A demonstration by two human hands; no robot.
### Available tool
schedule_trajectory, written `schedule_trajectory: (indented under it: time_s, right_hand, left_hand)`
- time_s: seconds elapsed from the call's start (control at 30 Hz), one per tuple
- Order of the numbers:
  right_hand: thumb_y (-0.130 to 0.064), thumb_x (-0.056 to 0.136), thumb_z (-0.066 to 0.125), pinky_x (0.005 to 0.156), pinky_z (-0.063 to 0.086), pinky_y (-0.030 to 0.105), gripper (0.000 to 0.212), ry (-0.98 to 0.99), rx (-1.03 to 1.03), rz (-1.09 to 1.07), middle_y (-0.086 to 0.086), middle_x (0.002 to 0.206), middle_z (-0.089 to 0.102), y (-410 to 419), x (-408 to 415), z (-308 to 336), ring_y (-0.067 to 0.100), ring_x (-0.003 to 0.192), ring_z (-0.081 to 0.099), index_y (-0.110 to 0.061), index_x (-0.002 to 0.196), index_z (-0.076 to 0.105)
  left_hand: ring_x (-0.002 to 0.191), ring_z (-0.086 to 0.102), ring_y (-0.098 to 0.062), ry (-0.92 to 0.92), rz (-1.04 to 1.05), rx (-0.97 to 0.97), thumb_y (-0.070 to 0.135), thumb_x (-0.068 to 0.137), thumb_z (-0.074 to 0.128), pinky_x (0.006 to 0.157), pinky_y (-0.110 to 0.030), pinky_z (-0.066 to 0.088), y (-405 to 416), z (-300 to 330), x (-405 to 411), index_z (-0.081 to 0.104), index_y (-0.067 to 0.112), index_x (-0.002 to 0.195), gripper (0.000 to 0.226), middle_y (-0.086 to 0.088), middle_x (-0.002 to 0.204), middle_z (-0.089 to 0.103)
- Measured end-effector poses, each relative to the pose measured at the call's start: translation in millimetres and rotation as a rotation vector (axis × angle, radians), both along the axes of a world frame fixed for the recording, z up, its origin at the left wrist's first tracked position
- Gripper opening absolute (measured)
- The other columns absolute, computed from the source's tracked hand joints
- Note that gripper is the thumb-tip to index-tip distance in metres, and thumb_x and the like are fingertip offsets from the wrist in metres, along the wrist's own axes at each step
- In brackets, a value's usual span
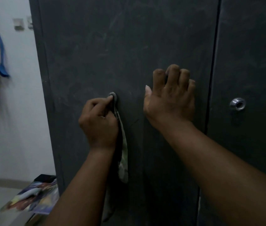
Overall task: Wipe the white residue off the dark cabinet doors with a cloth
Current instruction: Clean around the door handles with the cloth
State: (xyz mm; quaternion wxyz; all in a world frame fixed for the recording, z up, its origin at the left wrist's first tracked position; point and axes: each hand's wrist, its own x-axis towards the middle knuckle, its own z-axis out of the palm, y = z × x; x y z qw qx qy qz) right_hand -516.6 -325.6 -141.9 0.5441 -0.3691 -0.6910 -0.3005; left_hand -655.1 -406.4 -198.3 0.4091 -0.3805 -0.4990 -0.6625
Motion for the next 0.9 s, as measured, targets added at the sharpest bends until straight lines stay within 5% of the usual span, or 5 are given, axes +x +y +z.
schedule_trajectory:
  time_s: [0.27, 0.37, 0.5, 0.67, 0.9]
  right_hand:
    - [-0.047, 0.097, 0.051, 0.107, 0.034, 0.054, 0.06, 0.005, -0.039, 0.021, 0.024, 0.15, 0.039, -10, -13, -21, 0.044, 0.135, 0.036, -0.012, 0.144, 0.038]
    - [-0.046, 0.096, 0.053, 0.118, 0.025, 0.054, 0.07, -0.011, -0.103, 0.129, 0.025, 0.164, 0.023, -14, -16, -46, 0.041, 0.152, 0.022, -0.014, 0.156, 0.036]
    - [-0.039, 0.094, 0.064, 0.118, 0.031, 0.056, 0.057, 0.018, -0.069, 0.321, 0.018, 0.162, 0.035, -22, -20, -87, 0.038, 0.151, 0.029, -0.017, 0.146, 0.055]
    - [-0.02, 0.094, 0.071, 0.093, 0.053, 0.046, 0.033, 0.213, -0.014, 0.769, 0.006, 0.123, 0.069, -47, -44, -116, 0.028, 0.112, 0.066, -0.011, 0.126, 0.072]
    - [-0.031, 0.096, 0.068, 0.097, 0.054, 0.029, 0.033, 0.666, -0.476, 1.238, -0.019, 0.124, 0.069, -83, -70, -116, 0.004, 0.119, 0.065, -0.032, 0.129, 0.069]
  left_hand:
    - [0.087, 0.066, -0.024, 0.274, 0.039, -0.079, -0.014, 0.08, 0.075, 0.083, -0.016, 0.048, -3, -20, -12, 0.081, 0.003, 0.103, 0.029, -0.012, 0.096, 0.071]
    - [0.085, 0.068, -0.028, 0.139, 0.107, -0.041, -0.016, 0.078, 0.076, 0.08, -0.023, 0.051, -20, -25, -45, 0.081, 0.004, 0.103, 0.033, -0.014, 0.097, 0.072]
    - [0.083, 0.062, 0.0, -0.036, 0.085, -0.001, -0.005, 0.086, 0.075, 0.081, -0.001, 0.042, -39, -18, -57, 0.08, 0.008, 0.103, 0.022, -0.001, 0.096, 0.071]
    - [0.092, 0.072, 0.005, -0.407, -0.412, -0.146, 0.011, 0.091, 0.077, 0.076, -0.005, 0.052, -54, -8, -29, 0.081, 0.032, 0.101, 0.023, 0.017, 0.093, 0.078]
    - [0.092, 0.077, -0.012, -0.566, -0.897, -0.202, 0.007, 0.091, 0.074, 0.072, -0.018, 0.06, -59, 0, 8, 0.082, 0.017, 0.1, 0.016, 0.0, 0.096, 0.081]
